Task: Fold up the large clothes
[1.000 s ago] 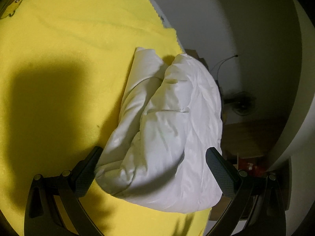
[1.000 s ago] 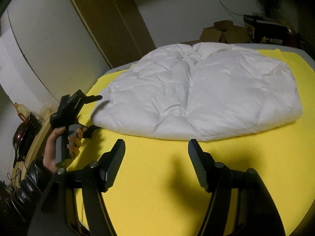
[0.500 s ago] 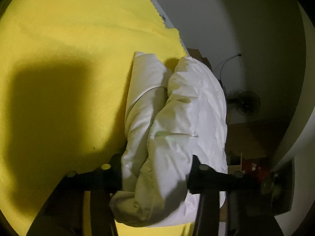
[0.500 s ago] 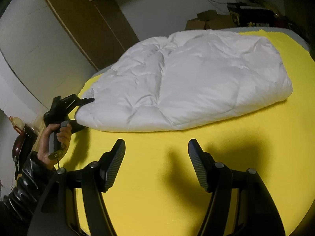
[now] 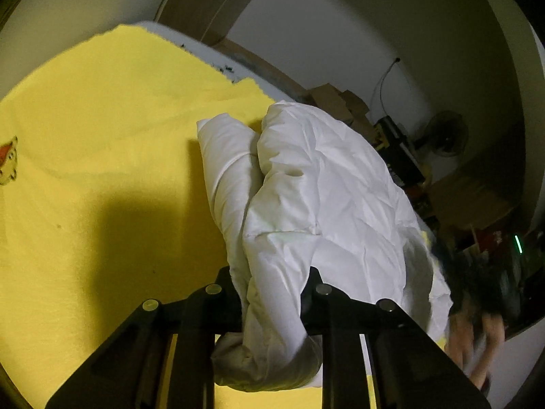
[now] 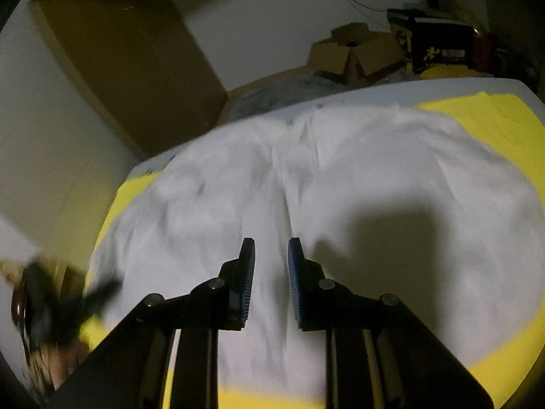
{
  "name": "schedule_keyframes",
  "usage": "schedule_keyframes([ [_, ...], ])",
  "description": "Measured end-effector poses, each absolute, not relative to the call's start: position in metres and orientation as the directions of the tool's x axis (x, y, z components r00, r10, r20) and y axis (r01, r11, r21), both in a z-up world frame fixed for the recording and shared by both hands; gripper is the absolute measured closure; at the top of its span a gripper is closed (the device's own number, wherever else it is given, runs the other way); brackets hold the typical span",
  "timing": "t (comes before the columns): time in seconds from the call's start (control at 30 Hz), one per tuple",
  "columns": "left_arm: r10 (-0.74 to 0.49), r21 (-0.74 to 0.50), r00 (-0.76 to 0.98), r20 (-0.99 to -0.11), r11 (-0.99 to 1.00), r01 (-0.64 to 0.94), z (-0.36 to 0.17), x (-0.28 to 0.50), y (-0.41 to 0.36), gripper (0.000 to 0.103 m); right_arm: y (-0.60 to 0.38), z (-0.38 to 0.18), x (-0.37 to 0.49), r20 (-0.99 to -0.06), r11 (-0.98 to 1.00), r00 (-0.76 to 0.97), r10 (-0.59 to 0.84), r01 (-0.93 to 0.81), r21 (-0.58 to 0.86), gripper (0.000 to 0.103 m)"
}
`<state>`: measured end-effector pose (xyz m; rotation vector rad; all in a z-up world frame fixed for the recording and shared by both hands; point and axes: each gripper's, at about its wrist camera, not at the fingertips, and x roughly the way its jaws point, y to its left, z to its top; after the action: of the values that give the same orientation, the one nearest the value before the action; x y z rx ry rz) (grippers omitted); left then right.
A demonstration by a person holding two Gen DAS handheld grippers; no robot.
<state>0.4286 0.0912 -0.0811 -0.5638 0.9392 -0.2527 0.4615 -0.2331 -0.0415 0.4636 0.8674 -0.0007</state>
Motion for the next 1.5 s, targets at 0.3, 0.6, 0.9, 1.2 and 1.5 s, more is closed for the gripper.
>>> schedule_keyframes([
  [0.3, -0.375, -0.474, 0.607, -0.701, 0.881, -0.003, -0.056, 0.423, 0.072, 0.086, -0.240, -0.115, 0.552, -0.850, 0.872, 0.458, 0.260, 0.267, 0.410, 0.084],
  [0.6, -0.385, -0.506, 0.620, -0.683, 0.862, -0.021, -0.043, 0.421, 0.062, 0.086, -0.193, -0.126, 0.398, -0.828, 0.928, 0.513, 0.227, 0.145, 0.344, 0.085],
  [0.9, -0.390, -0.484, 0.649, -0.653, 0.874, 0.037, -0.013, 0.411, 0.038, 0.086, -0.166, -0.119, 0.346, -0.845, 0.943, 0.471, 0.252, 0.076, 0.324, 0.084],
  [1.2, -0.349, -0.399, 0.707, -0.615, 0.911, 0.103, 0.028, 0.389, -0.009, 0.086, -0.232, -0.114, 0.312, -0.732, 0.839, 0.540, 0.416, 0.082, 0.538, 0.086],
  [1.5, -0.351, -0.425, 0.711, -0.609, 0.902, 0.081, 0.056, 0.383, -0.074, 0.086, -0.342, -0.091, 0.190, -0.648, 0.761, 0.707, 0.283, 0.246, 0.601, 0.084],
])
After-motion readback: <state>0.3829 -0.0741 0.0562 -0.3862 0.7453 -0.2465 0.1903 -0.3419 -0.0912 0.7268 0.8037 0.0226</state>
